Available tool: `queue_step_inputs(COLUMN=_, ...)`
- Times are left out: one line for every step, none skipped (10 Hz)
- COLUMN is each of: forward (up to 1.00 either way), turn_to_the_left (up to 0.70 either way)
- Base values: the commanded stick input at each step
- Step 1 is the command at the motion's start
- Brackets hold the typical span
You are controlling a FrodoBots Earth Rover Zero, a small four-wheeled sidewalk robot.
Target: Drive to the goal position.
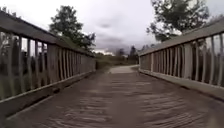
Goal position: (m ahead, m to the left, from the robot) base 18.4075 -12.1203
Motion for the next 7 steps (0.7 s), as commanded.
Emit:
queue_step_inputs(forward=0.50, turn_to_the_left=0.00)
queue_step_inputs(forward=0.50, turn_to_the_left=0.00)
queue_step_inputs(forward=0.50, turn_to_the_left=0.00)
queue_step_inputs(forward=0.50, turn_to_the_left=0.00)
queue_step_inputs(forward=0.50, turn_to_the_left=0.00)
queue_step_inputs(forward=0.50, turn_to_the_left=0.00)
queue_step_inputs(forward=0.50, turn_to_the_left=0.00)
